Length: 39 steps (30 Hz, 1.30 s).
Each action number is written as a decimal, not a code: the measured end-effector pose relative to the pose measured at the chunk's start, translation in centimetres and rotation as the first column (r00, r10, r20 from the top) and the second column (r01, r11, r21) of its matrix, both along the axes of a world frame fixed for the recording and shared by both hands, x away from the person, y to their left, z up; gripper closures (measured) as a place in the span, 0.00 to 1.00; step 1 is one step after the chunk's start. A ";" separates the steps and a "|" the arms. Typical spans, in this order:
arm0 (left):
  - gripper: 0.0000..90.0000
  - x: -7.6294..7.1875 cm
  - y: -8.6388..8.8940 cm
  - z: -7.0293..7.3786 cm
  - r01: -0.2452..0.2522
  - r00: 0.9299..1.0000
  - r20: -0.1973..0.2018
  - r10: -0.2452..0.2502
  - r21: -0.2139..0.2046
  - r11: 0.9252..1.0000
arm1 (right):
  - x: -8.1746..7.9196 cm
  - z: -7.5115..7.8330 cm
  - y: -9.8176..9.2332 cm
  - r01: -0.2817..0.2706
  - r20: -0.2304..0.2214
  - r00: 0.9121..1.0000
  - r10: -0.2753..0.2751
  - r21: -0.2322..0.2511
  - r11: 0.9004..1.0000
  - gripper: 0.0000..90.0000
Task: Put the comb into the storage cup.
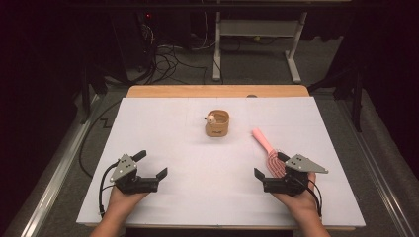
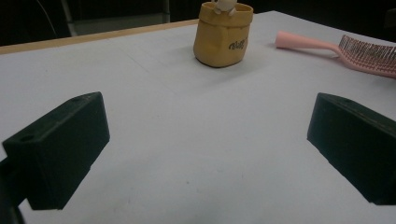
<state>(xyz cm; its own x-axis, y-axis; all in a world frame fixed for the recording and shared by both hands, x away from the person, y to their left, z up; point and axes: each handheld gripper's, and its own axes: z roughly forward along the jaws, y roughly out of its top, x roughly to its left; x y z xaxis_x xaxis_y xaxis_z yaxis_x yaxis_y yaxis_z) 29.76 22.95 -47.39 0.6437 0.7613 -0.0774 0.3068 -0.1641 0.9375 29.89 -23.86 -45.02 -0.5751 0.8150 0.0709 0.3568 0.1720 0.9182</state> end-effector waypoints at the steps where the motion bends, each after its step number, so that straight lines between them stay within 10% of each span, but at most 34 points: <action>1: 0.00 0.0 0.0 0.0 0.003 1.000 -0.001 -0.003 -0.002 1.000 | 0.0 0.0 -0.1 0.004 0.007 1.000 -0.004 -0.005 1.000 0.00; 39: 0.00 0.1 0.3 -0.1 0.001 1.000 -0.009 -0.001 -0.033 0.999 | 0.6 -0.4 -6.2 0.197 -0.039 0.978 -0.203 -0.120 0.973 0.00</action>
